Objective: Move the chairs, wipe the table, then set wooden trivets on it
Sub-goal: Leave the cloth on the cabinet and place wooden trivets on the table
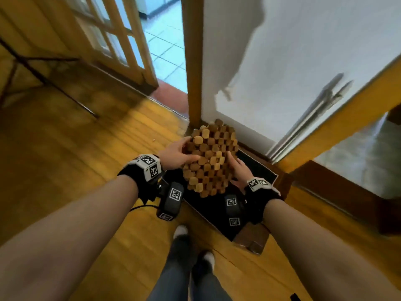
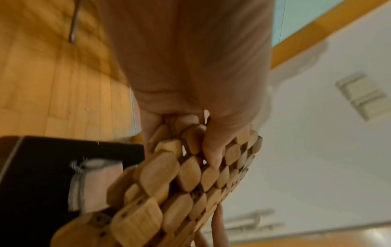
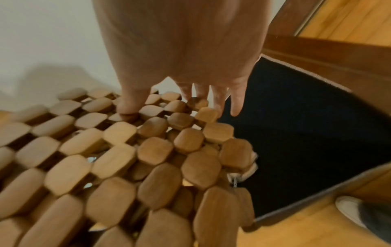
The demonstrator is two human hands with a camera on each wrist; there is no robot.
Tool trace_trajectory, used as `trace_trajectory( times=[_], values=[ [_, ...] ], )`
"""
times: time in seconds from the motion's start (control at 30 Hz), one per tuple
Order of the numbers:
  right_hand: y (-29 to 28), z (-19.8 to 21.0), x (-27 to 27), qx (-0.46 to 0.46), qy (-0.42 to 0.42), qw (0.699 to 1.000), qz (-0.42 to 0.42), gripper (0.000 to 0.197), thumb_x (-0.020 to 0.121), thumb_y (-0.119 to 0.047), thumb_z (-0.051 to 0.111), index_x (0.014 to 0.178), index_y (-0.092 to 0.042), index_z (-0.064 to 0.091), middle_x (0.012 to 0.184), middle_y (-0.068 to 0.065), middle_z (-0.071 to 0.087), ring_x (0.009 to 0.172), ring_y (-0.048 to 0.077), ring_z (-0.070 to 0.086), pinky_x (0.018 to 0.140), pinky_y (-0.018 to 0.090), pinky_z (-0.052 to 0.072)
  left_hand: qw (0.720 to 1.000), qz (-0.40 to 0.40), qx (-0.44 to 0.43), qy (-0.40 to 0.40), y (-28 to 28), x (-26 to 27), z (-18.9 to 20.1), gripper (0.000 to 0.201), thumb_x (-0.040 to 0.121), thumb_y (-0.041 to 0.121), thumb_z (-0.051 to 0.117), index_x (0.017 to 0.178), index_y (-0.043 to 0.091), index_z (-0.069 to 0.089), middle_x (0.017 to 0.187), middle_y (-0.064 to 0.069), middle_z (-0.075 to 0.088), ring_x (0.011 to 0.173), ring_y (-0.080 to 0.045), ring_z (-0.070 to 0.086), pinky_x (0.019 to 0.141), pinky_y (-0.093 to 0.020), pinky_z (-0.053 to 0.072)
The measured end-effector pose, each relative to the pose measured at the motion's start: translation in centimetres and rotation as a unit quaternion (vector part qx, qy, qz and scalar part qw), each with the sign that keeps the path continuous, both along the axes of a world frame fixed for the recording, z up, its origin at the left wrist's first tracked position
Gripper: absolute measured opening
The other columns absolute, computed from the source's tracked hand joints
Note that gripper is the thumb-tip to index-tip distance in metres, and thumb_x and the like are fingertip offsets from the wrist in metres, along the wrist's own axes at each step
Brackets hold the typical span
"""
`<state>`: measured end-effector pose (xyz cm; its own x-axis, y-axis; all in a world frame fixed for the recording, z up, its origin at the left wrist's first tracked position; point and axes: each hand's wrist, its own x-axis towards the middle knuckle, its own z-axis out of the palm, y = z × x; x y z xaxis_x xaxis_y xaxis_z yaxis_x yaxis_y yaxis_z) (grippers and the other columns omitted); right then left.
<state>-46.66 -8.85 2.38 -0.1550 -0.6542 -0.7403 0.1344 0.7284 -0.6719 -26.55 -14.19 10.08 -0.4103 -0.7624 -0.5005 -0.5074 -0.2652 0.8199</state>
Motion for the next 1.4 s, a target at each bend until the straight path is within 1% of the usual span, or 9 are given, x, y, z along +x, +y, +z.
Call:
trace_trajectory(
  times=[0.13,0.27,0.43,0.77,0.87,0.97,1.07,1.17,1.4],
  values=[
    [-0.9,3.5,6.4,-0.018,-0.119,0.984,0.129,0.07,0.09,-0.059,0.043,0.145,-0.018,0.032,0.14,0.002,0.046,0.133,0.027,0.042,0.072,0.032,0.047,0.982,0.175,-0.009,0.071,2.5,7.0,3.0,0.047,0.088,0.011,0.063,0.133,0.013,0.046,0.125,-0.004,0.057,0.112,-0.021,0.057,0.095,-0.036,0.048],
    [-1.4,4.9,14.7,0.004,-0.168,0.958,0.231,0.087,0.077,-0.062,0.06,0.147,-0.02,0.03,0.142,0.007,0.046,0.125,0.029,0.05,0.073,0.037,0.055,0.942,0.316,-0.003,0.113,6.2,14.9,4.4,0.037,0.089,0.008,0.06,0.124,0.016,0.051,0.114,-0.007,0.062,0.107,-0.026,0.06,0.089,-0.035,0.052],
    [0.1,7.1,25.4,0.015,-0.1,0.925,0.367,0.016,0.095,-0.028,0.055,0.099,-0.013,0.059,0.089,0.006,0.067,0.077,0.02,0.065,0.049,0.024,0.056,0.879,0.463,0.024,0.112,13.2,25.8,4.5,0.044,0.09,0.008,0.059,0.132,0.013,0.048,0.125,-0.011,0.06,0.108,-0.026,0.059,0.096,-0.042,0.047],
    [4.5,4.3,50.5,-0.066,0.016,0.795,0.603,0.053,0.08,-0.025,0.074,0.129,-0.013,0.056,0.13,0.009,0.059,0.124,0.03,0.05,0.106,0.054,0.037,0.707,0.694,0.079,0.11,28.8,43.8,1.4,0.061,0.075,0.007,0.075,0.129,0.013,0.047,0.119,-0.011,0.061,0.11,-0.034,0.059,0.095,-0.051,0.048],
    [6.1,3.4,56.1,-0.094,0.008,0.764,0.638,0.067,0.077,-0.029,0.078,0.135,-0.01,0.049,0.134,0.006,0.054,0.128,0.026,0.047,0.108,0.049,0.036,0.689,0.707,0.079,0.137,32.2,47.7,1.3,0.063,0.069,0.012,0.081,0.126,0.009,0.055,0.117,-0.013,0.067,0.105,-0.032,0.065,0.094,-0.052,0.049],
    [6.4,1.6,61.5,-0.103,0.011,0.751,0.652,0.101,0.043,-0.055,0.087,0.132,-0.02,0.052,0.13,0.005,0.06,0.121,0.027,0.055,0.102,0.047,0.046,0.669,0.722,0.086,0.155,34.8,52.1,0.6,0.072,0.053,0.025,0.09,0.119,0.011,0.064,0.113,-0.012,0.07,0.103,-0.033,0.067,0.095,-0.053,0.049],
    [7.4,3.2,66.6,-0.11,-0.003,0.73,0.675,0.059,0.057,-0.044,0.082,0.11,-0.028,0.063,0.121,0.002,0.066,0.116,0.026,0.059,0.102,0.05,0.044,0.625,0.75,0.106,0.187,36.2,55.4,1.5,0.087,0.043,0.045,0.092,0.118,0.011,0.063,0.115,-0.012,0.069,0.102,-0.032,0.067,0.095,-0.05,0.049],
    [8.5,6.3,71.8,-0.131,0.011,0.694,0.708,0.039,0.071,-0.04,0.077,0.105,-0.027,0.063,0.117,0.002,0.067,0.111,0.024,0.061,0.097,0.045,0.048,0.584,0.78,0.116,0.193,36.1,58.0,3.6,0.062,0.078,0.049,0.068,0.12,0.004,0.056,0.114,-0.006,0.064,0.093,-0.024,0.063,0.076,-0.036,0.052],
    [6.8,6.2,85.9,-0.136,0.001,0.633,0.762,0.038,0.084,-0.028,0.071,0.119,-0.018,0.059,0.122,0.002,0.064,0.115,0.024,0.056,0.095,0.043,0.048,0.516,0.842,0.1,0.124,35.2,67.8,3.0,0.069,0.089,0.051,0.052,0.137,0.004,0.041,0.136,-0.014,0.052,0.112,-0.032,0.056,0.08,-0.032,0.041]
  ],
)
